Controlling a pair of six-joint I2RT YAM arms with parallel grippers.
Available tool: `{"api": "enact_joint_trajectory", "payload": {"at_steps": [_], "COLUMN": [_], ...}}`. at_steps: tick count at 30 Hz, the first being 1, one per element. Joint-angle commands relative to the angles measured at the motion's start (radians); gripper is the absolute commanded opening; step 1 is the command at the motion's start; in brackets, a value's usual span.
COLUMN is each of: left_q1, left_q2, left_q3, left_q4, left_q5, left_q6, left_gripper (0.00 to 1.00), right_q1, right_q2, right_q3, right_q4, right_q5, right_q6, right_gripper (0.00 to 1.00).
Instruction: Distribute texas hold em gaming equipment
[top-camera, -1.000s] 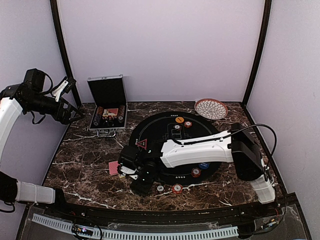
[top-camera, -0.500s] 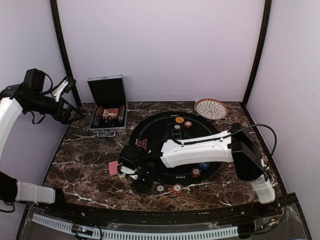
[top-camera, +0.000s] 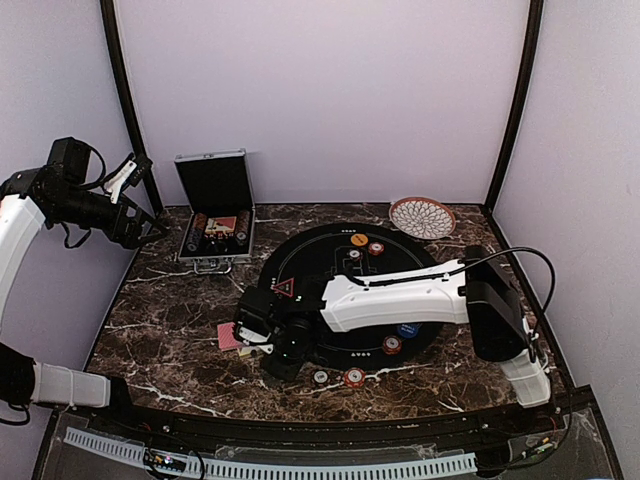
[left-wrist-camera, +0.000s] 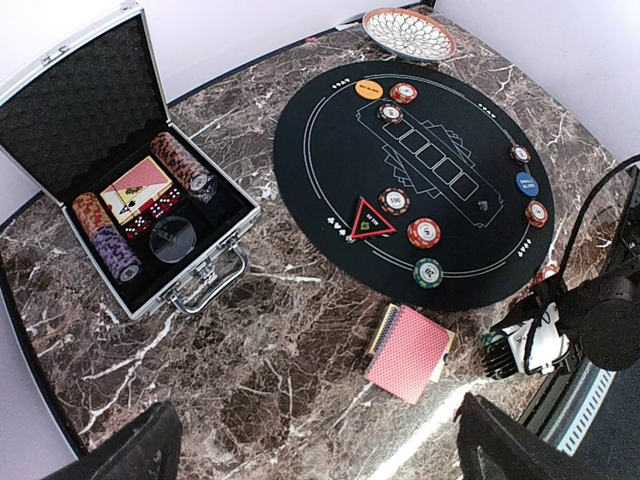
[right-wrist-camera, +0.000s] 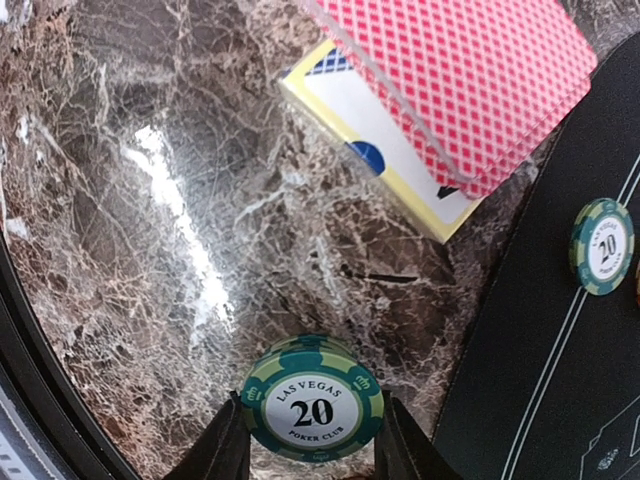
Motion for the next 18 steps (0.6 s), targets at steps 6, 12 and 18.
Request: {"api": "enact_joint_trajectory", "payload": {"at_steps": [6, 12, 18], "left_q1": [-0.003, -0.003, -0.003], "left_q2": [-0.018, -0.016, -0.018], "left_q3": [0.022, 0.022, 0.022], "left_q4": [-0.041, -0.042, -0.041], "left_q5": [0.021, 0.024, 0.023], "left_q6": [0.013, 0.013, 0.014], "left_gripper": [0.99, 0.99, 0.99], "right_q1": [-0.04, -0.13, -0.332], "right_q2": [-0.118, -0.182, -0.224], "right_q3": [-0.001, -0.061, -0.141], "right_q4": [-0.016, 0.0, 0.026], "right_q5": [0.01, 0.019, 0.077], "right_q6": [0.025, 0.056, 0.113], "right_gripper": [0.35, 0.34, 0.32]}}
